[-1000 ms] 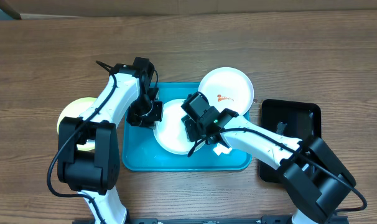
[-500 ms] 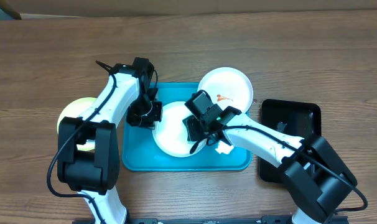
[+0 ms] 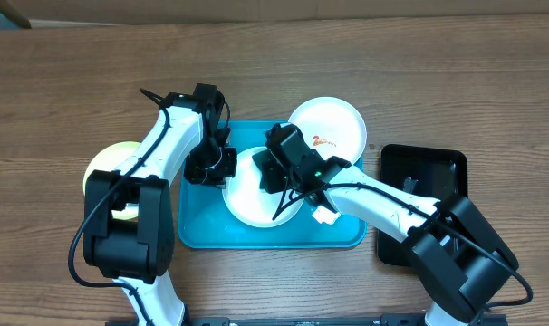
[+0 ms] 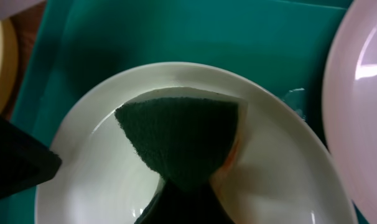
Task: Clean dirty plates on tray and stack at the side
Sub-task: 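Scrub the white plate with the sponge in the right gripper, then return the sponge to the black tray with the right gripper, then lift the white plate with left gripper and carry it onto the yellow plate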
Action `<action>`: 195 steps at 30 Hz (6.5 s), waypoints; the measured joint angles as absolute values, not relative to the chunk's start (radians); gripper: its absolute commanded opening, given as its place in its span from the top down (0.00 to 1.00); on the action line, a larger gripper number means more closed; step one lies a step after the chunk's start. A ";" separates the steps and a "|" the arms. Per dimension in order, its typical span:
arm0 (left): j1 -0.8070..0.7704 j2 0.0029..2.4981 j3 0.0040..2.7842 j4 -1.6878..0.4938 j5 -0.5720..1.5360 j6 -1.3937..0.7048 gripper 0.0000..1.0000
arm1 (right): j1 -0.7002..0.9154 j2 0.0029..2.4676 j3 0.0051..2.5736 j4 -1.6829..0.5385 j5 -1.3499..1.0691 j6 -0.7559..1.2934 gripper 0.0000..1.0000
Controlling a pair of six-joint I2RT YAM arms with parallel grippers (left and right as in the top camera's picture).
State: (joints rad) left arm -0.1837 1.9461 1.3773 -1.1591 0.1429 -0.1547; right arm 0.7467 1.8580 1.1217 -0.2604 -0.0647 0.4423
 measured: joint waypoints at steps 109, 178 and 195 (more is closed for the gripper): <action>-0.184 1.737 1.377 -1.139 0.001 -0.229 0.96 | -0.038 1.745 1.177 -1.045 -0.125 0.264 0.96; -0.213 1.566 1.377 -1.155 -0.170 -0.257 0.96 | -0.051 1.646 1.037 -0.922 -0.197 0.179 0.96; -0.213 1.566 1.377 -1.155 -0.170 -0.256 0.96 | -0.048 1.595 0.730 -0.418 -0.246 0.290 0.96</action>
State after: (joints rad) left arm -0.2131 1.5661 1.3773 -1.1553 -0.1696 -0.2562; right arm -0.0483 1.5951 0.7296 -0.4183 -0.2462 0.2905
